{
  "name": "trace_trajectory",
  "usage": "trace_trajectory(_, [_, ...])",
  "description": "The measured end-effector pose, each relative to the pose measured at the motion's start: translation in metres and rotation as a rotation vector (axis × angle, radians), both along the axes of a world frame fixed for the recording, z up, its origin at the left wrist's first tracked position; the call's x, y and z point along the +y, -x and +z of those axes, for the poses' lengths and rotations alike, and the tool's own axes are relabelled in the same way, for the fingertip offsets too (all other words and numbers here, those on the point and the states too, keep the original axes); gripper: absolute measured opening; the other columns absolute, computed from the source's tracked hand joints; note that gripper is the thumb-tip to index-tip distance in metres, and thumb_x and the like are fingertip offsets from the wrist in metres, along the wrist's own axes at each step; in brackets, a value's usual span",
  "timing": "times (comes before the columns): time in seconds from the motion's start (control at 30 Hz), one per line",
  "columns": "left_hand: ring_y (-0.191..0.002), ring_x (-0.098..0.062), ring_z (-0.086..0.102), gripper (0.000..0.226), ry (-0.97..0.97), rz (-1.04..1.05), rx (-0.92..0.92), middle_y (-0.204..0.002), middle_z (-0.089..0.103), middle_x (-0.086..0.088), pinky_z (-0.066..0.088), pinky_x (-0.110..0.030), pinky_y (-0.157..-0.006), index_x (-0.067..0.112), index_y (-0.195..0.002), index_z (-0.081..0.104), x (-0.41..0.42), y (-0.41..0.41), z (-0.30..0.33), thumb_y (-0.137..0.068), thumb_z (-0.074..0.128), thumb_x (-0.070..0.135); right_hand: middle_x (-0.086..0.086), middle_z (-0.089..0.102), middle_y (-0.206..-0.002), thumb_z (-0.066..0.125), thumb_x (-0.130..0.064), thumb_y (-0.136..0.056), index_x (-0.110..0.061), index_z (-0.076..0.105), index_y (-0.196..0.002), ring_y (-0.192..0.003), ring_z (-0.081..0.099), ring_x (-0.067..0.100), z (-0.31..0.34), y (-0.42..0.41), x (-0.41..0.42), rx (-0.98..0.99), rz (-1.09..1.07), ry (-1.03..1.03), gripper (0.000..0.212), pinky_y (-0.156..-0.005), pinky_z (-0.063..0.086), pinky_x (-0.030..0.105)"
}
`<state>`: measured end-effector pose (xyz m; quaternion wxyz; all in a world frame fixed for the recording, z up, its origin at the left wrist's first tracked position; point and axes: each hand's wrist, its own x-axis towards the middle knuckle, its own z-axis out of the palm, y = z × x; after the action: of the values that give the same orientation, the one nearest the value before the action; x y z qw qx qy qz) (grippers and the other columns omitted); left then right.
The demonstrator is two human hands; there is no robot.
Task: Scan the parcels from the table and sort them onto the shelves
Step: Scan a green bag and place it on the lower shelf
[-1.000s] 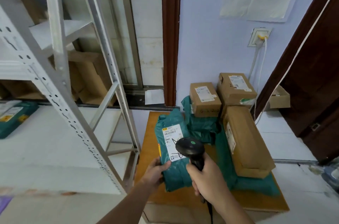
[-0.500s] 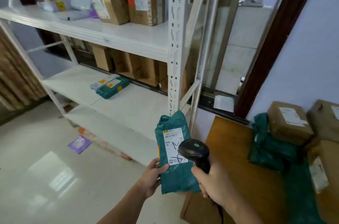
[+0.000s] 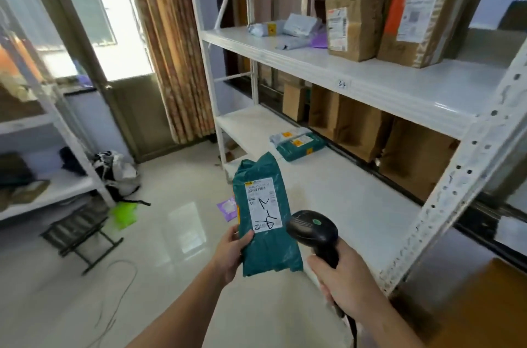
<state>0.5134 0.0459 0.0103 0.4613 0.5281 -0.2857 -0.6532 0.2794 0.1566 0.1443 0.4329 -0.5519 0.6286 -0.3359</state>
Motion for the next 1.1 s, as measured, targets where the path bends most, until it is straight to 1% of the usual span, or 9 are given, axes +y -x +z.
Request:
trace_trajectory(0.07, [-0.097, -0.023, 0.077, 0.036, 0.007, 0.047, -0.007, -0.116, 0.077, -0.008, 0.063, -0.038, -0.073, 0.011, -0.133, 0.055, -0.012, -0.018, 0.001, -0.098, 0.067, 0.008, 0.002, 0.061, -0.054, 0.064, -0.017, -0.089, -0.029, 0.06, -0.093, -0.042, 0.052, 0.019, 0.0, -0.014, -0.022, -0.001, 0.053, 0.001, 0.013, -0.048, 0.049, 0.035])
trace_trajectory(0.17, [-0.104, -0.026, 0.074, 0.043, 0.009, 0.113, -0.018, -0.121, 0.074, -0.01, 0.062, -0.04, -0.077, 0.01, -0.138, 0.053, -0.033, -0.042, 0.002, -0.098, 0.068, 0.01, 0.006, 0.065, -0.061, 0.063, -0.019, -0.087, -0.03, 0.06, -0.091, -0.042, 0.051, 0.019, -0.003, -0.034, -0.06, -0.004, 0.128, -0.002, 0.012, -0.048, 0.05, 0.036])
trace_trajectory(0.37, [-0.093, -0.018, 0.076, 0.039, -0.008, 0.217, -0.023, -0.118, 0.074, -0.007, 0.062, -0.032, -0.068, 0.011, -0.136, 0.053, -0.071, -0.074, 0.0, -0.099, 0.066, 0.008, 0.003, 0.059, -0.056, 0.061, -0.026, -0.086, -0.035, 0.055, -0.087, -0.042, 0.052, 0.02, -0.005, -0.059, -0.13, 0.009, 0.263, 0.0, 0.011, -0.05, 0.05, 0.04])
trace_trajectory(0.53, [-0.101, -0.022, 0.075, 0.045, -0.029, 0.245, -0.029, -0.121, 0.074, -0.006, 0.062, -0.036, -0.074, 0.011, -0.139, 0.052, -0.116, -0.098, -0.006, -0.098, 0.069, 0.012, 0.007, 0.056, -0.05, 0.061, -0.022, -0.089, -0.031, 0.055, -0.088, -0.042, 0.051, 0.024, -0.008, -0.081, -0.18, 0.022, 0.304, -0.006, 0.011, -0.051, 0.049, 0.041])
trace_trajectory(0.63, [-0.1, -0.021, 0.075, 0.041, -0.031, 0.234, -0.008, -0.12, 0.074, -0.005, 0.062, -0.035, -0.072, 0.012, -0.136, 0.053, -0.151, -0.113, -0.01, -0.098, 0.068, 0.011, 0.007, 0.057, -0.049, 0.061, -0.023, -0.089, -0.028, 0.055, -0.087, -0.041, 0.052, 0.023, -0.011, -0.099, -0.216, 0.042, 0.317, -0.022, 0.009, -0.053, 0.049, 0.039])
trace_trajectory(0.7, [-0.1, -0.022, 0.075, 0.038, -0.037, 0.215, 0.002, -0.12, 0.073, -0.005, 0.063, -0.035, -0.071, 0.014, -0.134, 0.053, -0.178, -0.125, -0.012, -0.099, 0.067, 0.012, 0.005, 0.055, -0.048, 0.06, -0.022, -0.09, -0.029, 0.053, -0.089, -0.041, 0.051, 0.022, -0.011, -0.114, -0.244, 0.052, 0.311, -0.043, 0.01, -0.053, 0.049, 0.037])
trace_trajectory(0.87, [-0.105, -0.025, 0.073, 0.038, -0.046, 0.14, -0.001, -0.127, 0.07, -0.009, 0.063, -0.037, -0.074, 0.013, -0.135, 0.052, -0.255, -0.158, -0.016, -0.099, 0.066, 0.012, 0.006, 0.056, -0.049, 0.06, -0.022, -0.089, -0.03, 0.054, -0.088, -0.04, 0.051, 0.023, -0.006, -0.155, -0.312, 0.069, 0.244, -0.033, 0.01, -0.051, 0.053, 0.048])
trace_trajectory(0.97, [-0.099, -0.023, 0.076, 0.039, -0.052, 0.071, -0.016, -0.123, 0.072, -0.007, 0.063, -0.036, -0.072, 0.012, -0.136, 0.052, -0.305, -0.17, -0.016, -0.099, 0.066, 0.011, 0.003, 0.055, -0.05, 0.061, -0.019, -0.092, -0.027, 0.055, -0.09, -0.042, 0.049, 0.02, 0.002, -0.167, -0.347, 0.038, 0.162, -0.027, 0.01, -0.052, 0.05, 0.039])
trace_trajectory(1.1, [-0.097, -0.023, 0.077, 0.035, -0.056, -0.047, -0.029, -0.124, 0.073, -0.01, 0.064, -0.037, -0.073, 0.012, -0.133, 0.054, -0.372, -0.159, -0.019, -0.1, 0.065, 0.01, 0.002, 0.054, -0.051, 0.061, -0.018, -0.095, -0.026, 0.056, -0.093, -0.043, 0.048, 0.018, 0.006, -0.161, -0.384, -0.005, 0.042, -0.027, 0.01, -0.052, 0.048, 0.036])
